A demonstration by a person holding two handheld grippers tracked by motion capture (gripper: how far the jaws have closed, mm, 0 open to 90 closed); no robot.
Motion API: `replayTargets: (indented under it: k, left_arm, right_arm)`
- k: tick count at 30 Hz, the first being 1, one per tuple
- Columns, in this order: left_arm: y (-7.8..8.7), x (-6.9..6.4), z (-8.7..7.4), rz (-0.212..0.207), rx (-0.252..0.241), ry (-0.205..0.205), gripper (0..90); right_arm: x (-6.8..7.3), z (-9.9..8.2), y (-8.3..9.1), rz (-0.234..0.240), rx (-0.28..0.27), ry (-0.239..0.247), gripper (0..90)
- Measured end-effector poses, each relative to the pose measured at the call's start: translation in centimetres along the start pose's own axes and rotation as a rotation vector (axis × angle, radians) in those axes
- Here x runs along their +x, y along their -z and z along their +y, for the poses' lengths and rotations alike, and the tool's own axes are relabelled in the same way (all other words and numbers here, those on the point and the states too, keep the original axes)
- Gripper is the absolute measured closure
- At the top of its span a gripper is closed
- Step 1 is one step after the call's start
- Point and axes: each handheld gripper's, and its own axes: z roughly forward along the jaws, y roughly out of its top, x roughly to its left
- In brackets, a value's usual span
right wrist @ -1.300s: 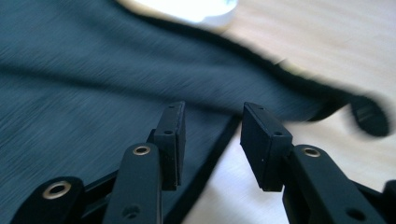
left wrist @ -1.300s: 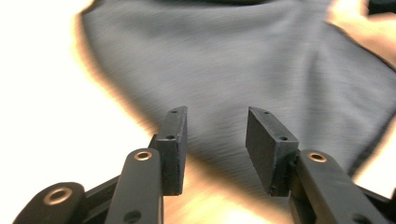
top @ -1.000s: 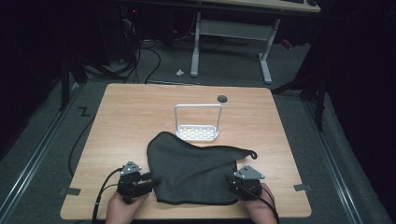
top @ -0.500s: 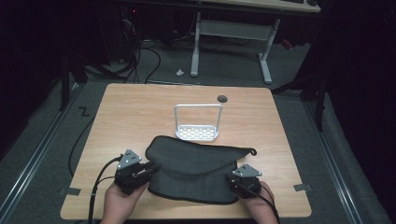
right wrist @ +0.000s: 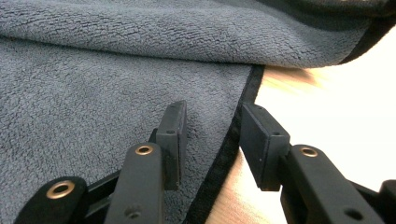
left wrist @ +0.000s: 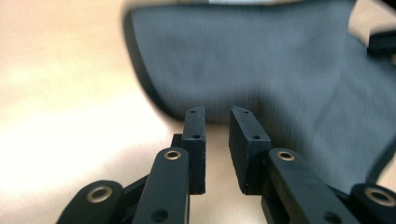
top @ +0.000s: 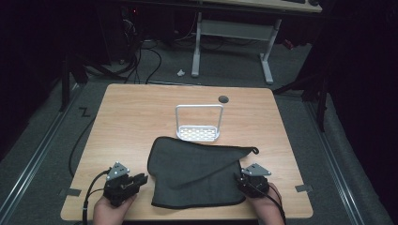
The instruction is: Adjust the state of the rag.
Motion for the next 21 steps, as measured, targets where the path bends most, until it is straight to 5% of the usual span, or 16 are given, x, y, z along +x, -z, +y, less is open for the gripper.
replayTargets:
  k: [7, 12, 16, 21]
  left_arm:
    - [-2.3, -2.8, 2.1, -0.081, -0.01, -0.077, 76.2]
    - [-5.2, -5.1, 3.8, -0.124, 0.05, -0.149, 74.2]
    - [-7.0, -6.0, 3.4, -0.13, 0.11, -0.177, 61.9]
    - [-5.8, -6.1, 2.7, -0.107, 0.093, -0.209, 46.3]
  right_arm:
    - [0.0, 0.0, -0.1, 0.0, -0.004, -0.013, 62.7]
    - [0.0, 0.0, -0.1, 0.003, -0.004, -0.017, 62.7]
    - [0.0, 0.0, -0.1, 0.005, -0.005, -0.012, 62.7]
    - [-0.1, 0.0, -0.1, 0.008, -0.006, -0.007, 62.7]
